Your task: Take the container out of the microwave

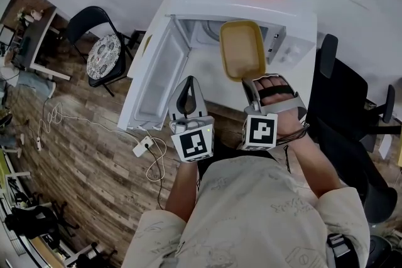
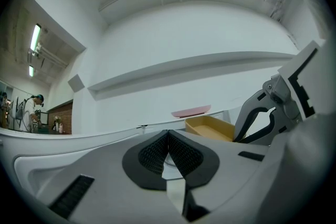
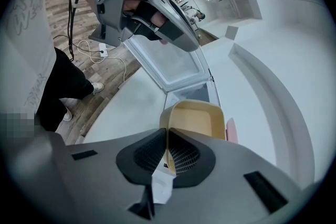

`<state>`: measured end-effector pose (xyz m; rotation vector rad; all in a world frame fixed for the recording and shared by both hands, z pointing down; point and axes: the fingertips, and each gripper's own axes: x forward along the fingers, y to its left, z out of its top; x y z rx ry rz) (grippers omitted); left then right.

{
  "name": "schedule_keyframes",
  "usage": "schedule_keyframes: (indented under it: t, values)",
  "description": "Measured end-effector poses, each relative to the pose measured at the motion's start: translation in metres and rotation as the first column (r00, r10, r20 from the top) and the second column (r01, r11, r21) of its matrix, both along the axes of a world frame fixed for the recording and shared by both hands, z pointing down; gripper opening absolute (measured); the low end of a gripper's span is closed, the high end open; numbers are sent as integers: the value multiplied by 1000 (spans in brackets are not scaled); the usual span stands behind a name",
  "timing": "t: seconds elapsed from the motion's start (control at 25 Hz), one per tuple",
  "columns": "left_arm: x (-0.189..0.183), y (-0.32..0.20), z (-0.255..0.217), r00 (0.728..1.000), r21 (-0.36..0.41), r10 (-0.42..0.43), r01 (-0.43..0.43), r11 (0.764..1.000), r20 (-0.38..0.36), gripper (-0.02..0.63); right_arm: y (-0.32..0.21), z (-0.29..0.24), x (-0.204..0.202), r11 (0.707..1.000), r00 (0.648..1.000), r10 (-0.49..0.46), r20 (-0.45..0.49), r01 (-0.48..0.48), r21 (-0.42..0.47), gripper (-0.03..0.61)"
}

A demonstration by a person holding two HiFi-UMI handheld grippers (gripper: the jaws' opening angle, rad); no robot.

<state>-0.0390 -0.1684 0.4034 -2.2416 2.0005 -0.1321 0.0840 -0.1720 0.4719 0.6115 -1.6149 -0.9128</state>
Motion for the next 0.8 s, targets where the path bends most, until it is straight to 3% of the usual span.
schedule_keyframes:
  t: [0.8]
  values:
    - [-3,3,-1,1000,11,-6,6,1000,-3,8,0,-3,-3,1000,1000,-13,-21,13,5,31]
